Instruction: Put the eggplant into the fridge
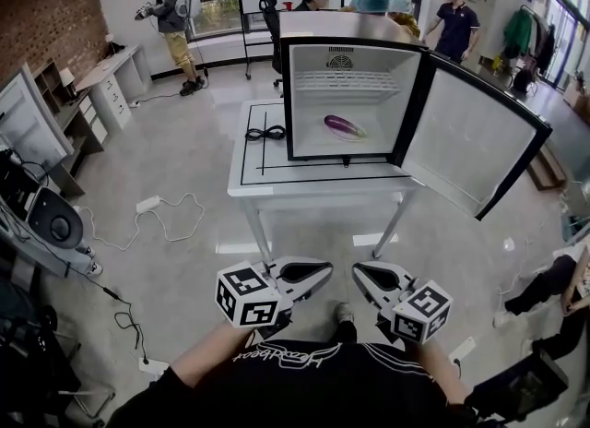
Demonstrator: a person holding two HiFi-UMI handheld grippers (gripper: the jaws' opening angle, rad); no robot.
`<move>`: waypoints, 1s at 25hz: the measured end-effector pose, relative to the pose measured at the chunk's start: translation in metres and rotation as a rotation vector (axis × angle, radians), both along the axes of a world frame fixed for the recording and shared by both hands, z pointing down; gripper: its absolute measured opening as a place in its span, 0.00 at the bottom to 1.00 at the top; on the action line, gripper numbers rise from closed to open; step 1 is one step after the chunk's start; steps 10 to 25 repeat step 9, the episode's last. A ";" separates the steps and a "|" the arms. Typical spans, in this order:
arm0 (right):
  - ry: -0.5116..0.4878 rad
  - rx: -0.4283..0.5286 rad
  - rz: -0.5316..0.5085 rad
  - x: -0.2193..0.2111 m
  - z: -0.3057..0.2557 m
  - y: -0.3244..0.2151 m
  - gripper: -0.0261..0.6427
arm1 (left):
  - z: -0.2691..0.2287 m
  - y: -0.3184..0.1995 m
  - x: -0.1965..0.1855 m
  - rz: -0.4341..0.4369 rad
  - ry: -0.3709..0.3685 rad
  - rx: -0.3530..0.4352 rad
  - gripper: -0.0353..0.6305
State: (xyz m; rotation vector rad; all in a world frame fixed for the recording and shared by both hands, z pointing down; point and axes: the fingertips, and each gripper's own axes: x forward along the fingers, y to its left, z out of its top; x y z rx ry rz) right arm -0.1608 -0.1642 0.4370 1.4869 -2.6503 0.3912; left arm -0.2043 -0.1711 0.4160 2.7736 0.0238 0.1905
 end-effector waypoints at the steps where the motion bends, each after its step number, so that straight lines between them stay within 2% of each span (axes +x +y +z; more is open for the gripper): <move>1: -0.003 -0.005 -0.001 -0.002 0.001 0.000 0.05 | 0.001 0.000 -0.001 -0.001 0.000 -0.005 0.06; 25: -0.007 -0.014 -0.016 -0.011 0.000 0.000 0.05 | 0.000 0.006 -0.011 -0.011 -0.007 -0.008 0.06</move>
